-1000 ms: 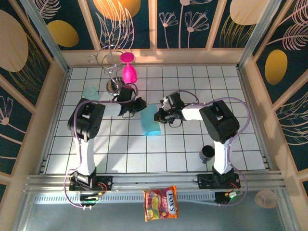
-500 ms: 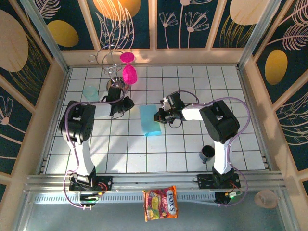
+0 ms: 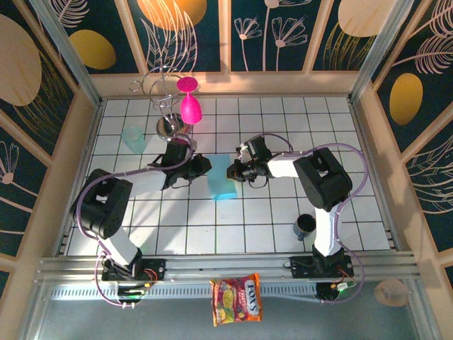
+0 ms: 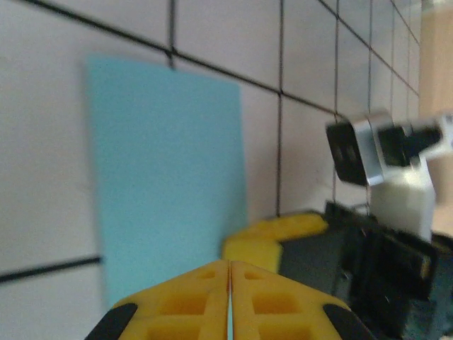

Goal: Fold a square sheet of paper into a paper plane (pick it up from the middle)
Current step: First fold the square sheet of paper in half at the center of the table.

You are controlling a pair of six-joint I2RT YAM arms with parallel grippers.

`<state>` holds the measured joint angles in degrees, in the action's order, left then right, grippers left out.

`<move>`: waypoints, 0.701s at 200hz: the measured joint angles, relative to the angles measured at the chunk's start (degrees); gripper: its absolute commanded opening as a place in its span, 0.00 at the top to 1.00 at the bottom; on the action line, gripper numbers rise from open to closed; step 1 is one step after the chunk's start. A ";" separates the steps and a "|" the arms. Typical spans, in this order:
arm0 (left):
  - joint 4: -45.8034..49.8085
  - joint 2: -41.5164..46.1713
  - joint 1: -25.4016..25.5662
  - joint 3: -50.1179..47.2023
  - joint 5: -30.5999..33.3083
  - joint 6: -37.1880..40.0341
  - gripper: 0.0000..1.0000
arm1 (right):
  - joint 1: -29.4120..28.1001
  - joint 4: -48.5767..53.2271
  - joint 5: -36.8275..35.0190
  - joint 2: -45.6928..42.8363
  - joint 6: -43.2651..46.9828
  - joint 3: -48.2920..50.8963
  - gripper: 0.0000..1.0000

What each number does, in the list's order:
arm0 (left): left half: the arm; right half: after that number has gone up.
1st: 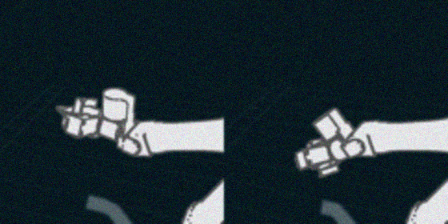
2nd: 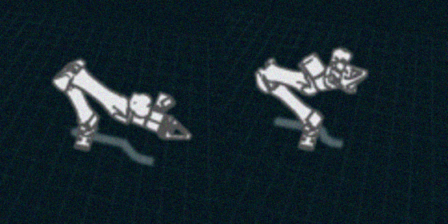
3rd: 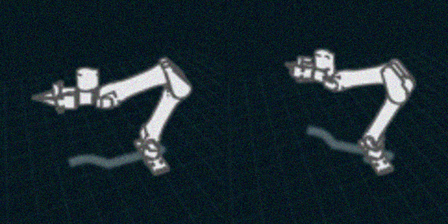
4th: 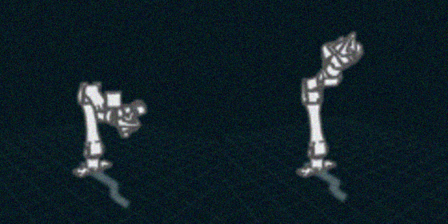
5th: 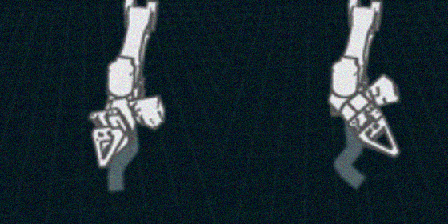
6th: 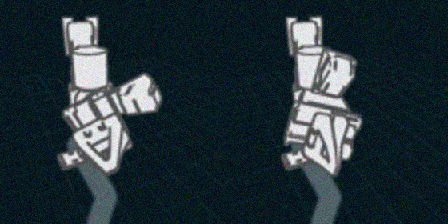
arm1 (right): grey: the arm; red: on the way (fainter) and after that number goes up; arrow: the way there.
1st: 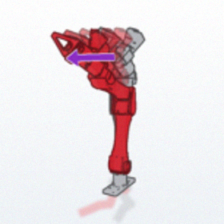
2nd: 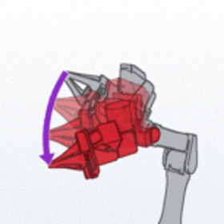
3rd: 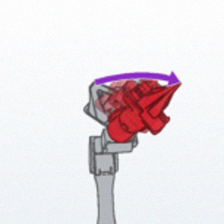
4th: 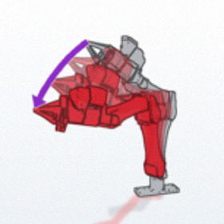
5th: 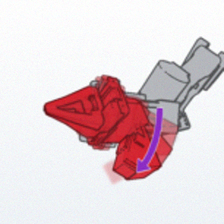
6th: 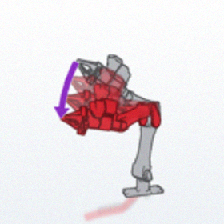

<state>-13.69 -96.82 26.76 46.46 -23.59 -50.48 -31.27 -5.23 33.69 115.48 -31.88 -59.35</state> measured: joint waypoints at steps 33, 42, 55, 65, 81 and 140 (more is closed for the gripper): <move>-1.09 -1.11 3.30 -0.07 -1.75 -2.36 0.93 | 0.00 0.02 0.02 0.02 0.00 0.00 1.00; -1.03 -2.10 3.61 -0.07 -1.90 -2.43 0.93 | 0.00 0.02 0.00 0.00 0.00 0.00 1.00; -0.42 -3.56 3.80 -0.07 -1.86 -2.40 0.93 | 0.00 0.02 0.02 0.00 0.00 0.00 1.00; 0.72 -4.48 3.87 -0.02 -1.60 -2.34 0.93 | 0.00 0.02 0.02 0.00 0.00 0.00 1.00; 2.49 -5.49 3.96 0.04 -1.44 -2.14 0.93 | 0.00 0.02 0.00 0.00 0.00 0.00 1.00; 6.86 -5.99 3.96 -0.02 0.09 1.18 0.93 | 0.00 0.02 0.00 0.02 0.00 0.00 1.00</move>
<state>-6.83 -102.80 30.72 46.44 -23.51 -49.30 -31.27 -5.21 33.69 115.50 -31.88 -59.35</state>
